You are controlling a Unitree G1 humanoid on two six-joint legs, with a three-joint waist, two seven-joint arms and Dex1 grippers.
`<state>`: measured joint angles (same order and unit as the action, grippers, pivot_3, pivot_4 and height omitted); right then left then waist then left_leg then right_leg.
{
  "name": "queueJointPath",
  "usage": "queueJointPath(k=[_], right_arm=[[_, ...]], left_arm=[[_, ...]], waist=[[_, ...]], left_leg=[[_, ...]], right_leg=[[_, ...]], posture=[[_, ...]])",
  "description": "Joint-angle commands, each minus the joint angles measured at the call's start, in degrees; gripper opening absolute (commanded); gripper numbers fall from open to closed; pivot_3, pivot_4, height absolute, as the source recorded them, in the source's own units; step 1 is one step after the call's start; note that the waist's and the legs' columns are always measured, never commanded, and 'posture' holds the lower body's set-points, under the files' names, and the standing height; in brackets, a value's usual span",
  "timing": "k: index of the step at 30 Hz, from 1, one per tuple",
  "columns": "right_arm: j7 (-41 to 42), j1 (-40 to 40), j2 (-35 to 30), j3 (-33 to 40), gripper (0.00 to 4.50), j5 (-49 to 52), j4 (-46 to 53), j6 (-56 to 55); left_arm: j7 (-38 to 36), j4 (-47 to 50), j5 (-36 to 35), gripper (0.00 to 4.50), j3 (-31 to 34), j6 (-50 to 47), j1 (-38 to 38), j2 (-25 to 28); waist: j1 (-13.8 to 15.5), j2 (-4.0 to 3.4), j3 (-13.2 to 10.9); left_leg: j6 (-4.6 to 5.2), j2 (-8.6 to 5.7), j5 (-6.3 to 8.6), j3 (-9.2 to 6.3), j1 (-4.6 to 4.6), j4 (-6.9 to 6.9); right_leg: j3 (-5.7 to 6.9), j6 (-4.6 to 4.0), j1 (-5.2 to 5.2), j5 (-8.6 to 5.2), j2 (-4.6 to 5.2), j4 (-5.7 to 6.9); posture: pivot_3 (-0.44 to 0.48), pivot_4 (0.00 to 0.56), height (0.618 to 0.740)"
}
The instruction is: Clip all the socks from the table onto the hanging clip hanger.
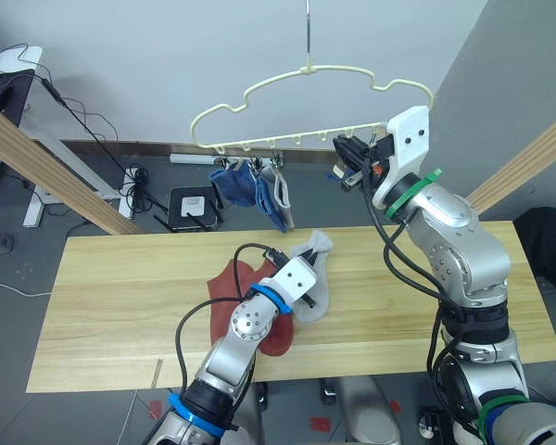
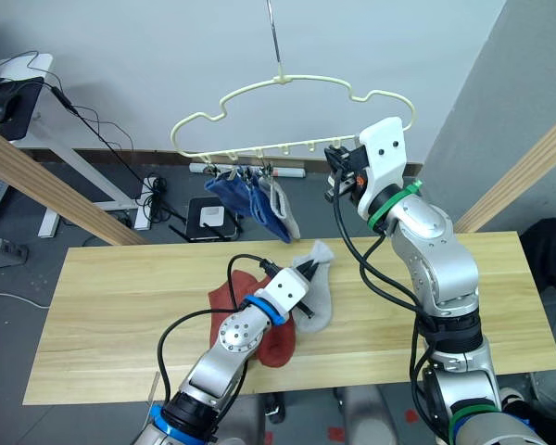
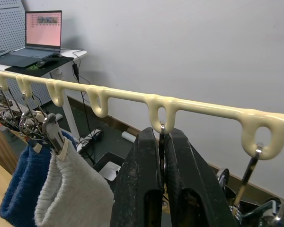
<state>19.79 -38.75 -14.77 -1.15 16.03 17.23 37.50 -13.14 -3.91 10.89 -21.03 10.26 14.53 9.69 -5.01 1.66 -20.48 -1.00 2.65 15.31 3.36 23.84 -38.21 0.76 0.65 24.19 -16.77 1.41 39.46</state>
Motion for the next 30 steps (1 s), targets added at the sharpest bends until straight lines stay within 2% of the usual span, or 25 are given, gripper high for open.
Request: queueJointPath(k=[1,10,30], right_arm=[[0.0,0.0,0.0,1.2,0.00,1.4,3.0,0.1],[0.0,0.0,0.6,1.6,0.00,3.6,3.9,1.6],[0.0,0.6,0.7,1.2,0.00,4.9,4.4,3.1]], left_arm=[[-0.1,-2.5,2.0,0.04,0.1,10.2,4.0,1.3],[0.2,-11.3,2.5,0.04,2.8,19.8,11.8,2.3],[2.4,-14.7,3.0,0.04,4.9,22.9,14.1,-1.5]], waist=[[0.0,0.00,0.0],[-0.1,0.00,0.0],[-0.1,0.00,0.0]], left_leg=[[0.01,0.00,0.00,0.00,0.00,0.00],[-0.03,0.01,-0.02,0.02,0.03,0.04],[-0.12,0.01,-0.07,0.03,0.05,0.04]], right_leg=[[0.00,0.00,0.00,0.00,0.00,0.00],[0.05,0.00,0.01,0.00,0.01,-0.10],[0.07,0.00,0.00,0.00,0.03,-0.14]], posture=[[-0.193,0.369,0.740],[-0.191,0.370,0.740],[-0.189,0.369,0.740]])
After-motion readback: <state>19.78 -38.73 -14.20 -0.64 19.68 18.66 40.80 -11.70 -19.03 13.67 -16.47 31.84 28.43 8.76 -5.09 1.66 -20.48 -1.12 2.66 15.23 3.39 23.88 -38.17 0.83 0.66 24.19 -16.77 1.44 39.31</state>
